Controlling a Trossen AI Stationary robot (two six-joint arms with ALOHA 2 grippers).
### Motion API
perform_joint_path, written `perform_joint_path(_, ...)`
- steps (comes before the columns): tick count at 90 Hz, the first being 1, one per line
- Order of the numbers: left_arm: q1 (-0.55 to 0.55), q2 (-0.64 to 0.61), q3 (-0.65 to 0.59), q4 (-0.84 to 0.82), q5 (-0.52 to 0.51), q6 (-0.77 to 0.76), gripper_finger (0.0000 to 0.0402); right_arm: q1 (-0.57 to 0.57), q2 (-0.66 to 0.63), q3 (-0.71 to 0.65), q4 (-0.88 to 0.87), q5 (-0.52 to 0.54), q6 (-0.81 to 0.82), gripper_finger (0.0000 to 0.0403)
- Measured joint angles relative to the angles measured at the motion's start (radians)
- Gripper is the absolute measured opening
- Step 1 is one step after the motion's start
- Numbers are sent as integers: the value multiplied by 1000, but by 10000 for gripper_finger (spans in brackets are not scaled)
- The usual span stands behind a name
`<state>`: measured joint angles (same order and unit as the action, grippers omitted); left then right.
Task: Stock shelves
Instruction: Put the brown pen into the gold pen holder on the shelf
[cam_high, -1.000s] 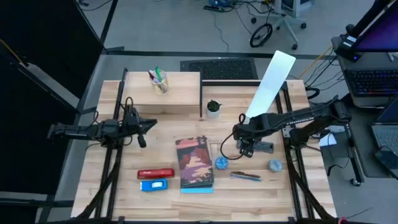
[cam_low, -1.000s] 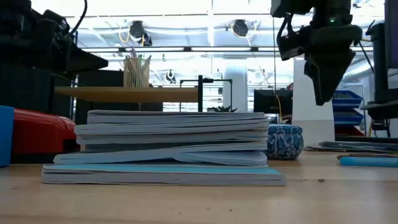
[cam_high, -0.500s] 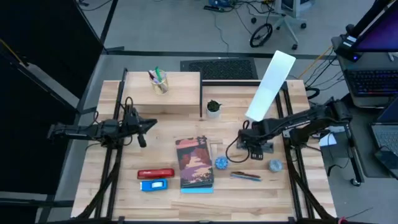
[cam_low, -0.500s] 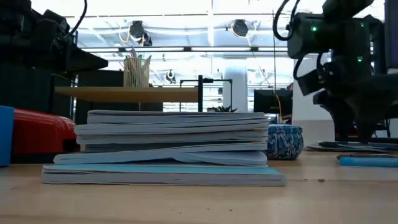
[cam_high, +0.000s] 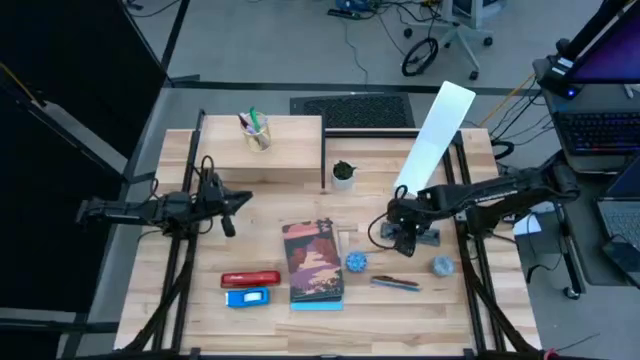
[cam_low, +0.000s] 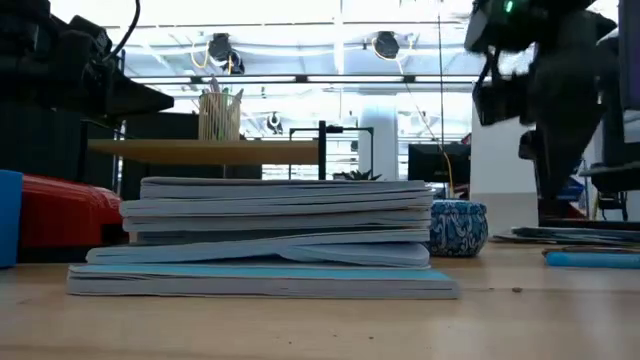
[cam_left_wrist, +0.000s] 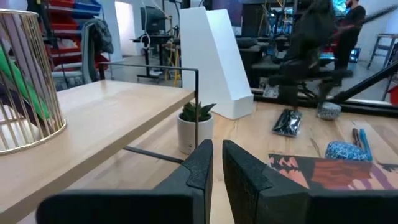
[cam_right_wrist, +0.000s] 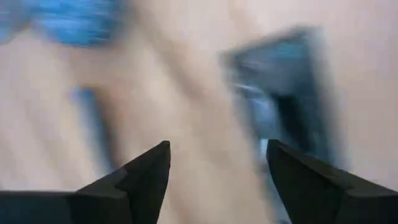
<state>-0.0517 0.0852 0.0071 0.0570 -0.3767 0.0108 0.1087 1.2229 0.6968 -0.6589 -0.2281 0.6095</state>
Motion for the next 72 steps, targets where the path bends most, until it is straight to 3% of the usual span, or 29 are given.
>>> perform_joint_path(21, 0, 0, 0, 0, 0, 31, 22, 182, 55, 0, 181, 28, 91, 247)
perform_joint_path(45, 0, 0, 0, 0, 0, 29, 22, 364, 176, 0, 134, 106, 246, 247)
perform_joint_path(72, 0, 0, 0, 0, 0, 28, 22, 453, 246, 0, 88, 175, 359, 234)
